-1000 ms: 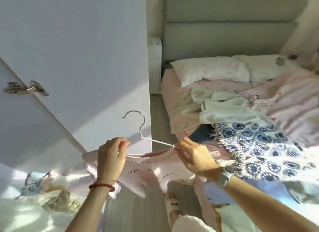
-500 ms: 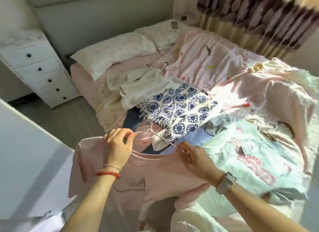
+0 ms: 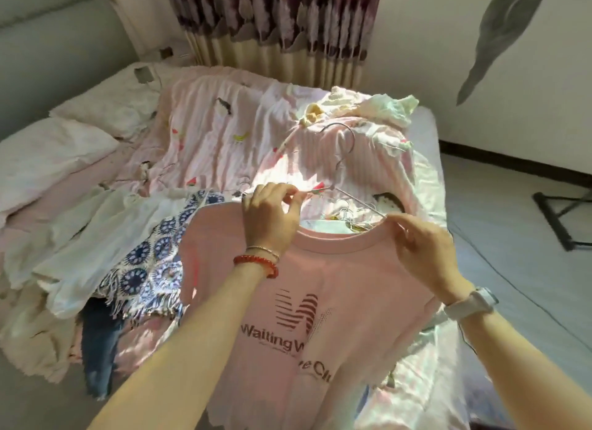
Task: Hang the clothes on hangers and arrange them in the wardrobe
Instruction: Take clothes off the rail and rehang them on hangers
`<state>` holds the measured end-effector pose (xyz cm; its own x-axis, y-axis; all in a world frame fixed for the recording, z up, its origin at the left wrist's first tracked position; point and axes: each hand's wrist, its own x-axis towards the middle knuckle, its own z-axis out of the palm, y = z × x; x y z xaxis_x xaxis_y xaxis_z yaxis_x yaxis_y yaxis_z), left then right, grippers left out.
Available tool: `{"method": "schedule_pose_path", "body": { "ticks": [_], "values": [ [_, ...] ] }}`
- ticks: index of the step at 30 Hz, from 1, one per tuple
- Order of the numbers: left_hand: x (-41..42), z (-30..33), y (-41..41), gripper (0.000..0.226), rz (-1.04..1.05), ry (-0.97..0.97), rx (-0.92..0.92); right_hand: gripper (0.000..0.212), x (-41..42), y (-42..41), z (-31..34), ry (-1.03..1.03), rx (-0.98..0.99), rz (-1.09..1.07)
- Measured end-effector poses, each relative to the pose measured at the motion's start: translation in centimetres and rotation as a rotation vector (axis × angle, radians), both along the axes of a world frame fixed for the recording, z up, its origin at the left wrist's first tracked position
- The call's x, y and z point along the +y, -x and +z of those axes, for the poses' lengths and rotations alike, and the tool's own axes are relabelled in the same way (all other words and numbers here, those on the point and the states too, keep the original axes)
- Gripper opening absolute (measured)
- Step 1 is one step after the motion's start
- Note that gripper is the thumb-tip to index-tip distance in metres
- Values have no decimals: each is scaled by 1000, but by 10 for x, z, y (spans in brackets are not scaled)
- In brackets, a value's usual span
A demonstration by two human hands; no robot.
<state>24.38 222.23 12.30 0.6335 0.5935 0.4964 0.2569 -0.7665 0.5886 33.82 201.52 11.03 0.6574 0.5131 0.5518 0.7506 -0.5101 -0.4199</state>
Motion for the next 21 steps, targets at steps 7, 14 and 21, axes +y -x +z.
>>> {"method": "schedule_pose_path", "body": {
  "ticks": [7,14,21],
  "values": [
    [-22,-58,-98,50,-142,56,367,29,-9,-117,-69,151,365,-388],
    [-9,-126,-43,59,-59,138,791,53,23,-108,-135,359,509,-212],
    [35,-114,63,47,162,32,743,40,91,1,-135,360,494,137]
  ]
}}
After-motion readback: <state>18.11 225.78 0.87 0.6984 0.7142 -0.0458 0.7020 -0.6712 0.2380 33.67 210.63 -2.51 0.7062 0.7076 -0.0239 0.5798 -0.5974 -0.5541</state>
